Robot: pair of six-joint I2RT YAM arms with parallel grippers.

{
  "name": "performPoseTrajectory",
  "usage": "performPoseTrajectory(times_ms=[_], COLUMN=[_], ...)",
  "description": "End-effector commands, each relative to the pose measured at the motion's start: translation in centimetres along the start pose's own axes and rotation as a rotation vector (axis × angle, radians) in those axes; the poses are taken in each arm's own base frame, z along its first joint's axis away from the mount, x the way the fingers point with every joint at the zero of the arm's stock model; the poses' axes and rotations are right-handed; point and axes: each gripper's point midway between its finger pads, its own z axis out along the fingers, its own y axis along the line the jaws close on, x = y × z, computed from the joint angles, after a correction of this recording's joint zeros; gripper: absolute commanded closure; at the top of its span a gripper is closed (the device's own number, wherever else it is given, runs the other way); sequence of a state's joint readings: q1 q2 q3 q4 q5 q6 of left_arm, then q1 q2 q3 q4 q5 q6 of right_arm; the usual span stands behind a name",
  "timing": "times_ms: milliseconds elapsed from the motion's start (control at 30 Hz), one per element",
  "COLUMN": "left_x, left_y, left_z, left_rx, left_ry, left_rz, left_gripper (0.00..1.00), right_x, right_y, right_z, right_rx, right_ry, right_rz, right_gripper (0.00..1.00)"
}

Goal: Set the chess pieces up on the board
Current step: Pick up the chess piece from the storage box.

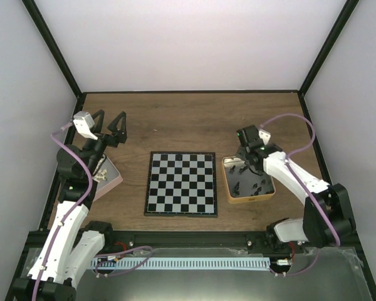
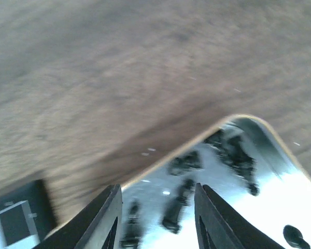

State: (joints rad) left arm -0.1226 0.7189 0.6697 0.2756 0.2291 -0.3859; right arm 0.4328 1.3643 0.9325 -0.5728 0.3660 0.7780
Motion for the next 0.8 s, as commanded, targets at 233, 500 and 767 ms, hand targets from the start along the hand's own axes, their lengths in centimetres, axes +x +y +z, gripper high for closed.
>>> performPoseTrajectory(times_ms=[233,500,767], left_x=[0.1,0.3,0.3], left_y=[0.1,0.3,0.3], left_z=[0.2,0.2,0.2], left_rx=[0.011,0.005,0.003], left_ry=[-0.013,-0.012,-0.017], left_rz=[-0.011,-0.015,-0.015], left_gripper=[0.00,0.00,0.00], right_x=[4.4,5.9,7.1], right_y=[-4.0,-3.6,-3.9], right_z=[3.3,5.0,6.0], right_rx=[0.016,0.027,0.055], right_ry=[0.162,0.231,0.276], right_rz=[0.133,0.102,0.070], right_gripper=[0.62,0.59,0.59])
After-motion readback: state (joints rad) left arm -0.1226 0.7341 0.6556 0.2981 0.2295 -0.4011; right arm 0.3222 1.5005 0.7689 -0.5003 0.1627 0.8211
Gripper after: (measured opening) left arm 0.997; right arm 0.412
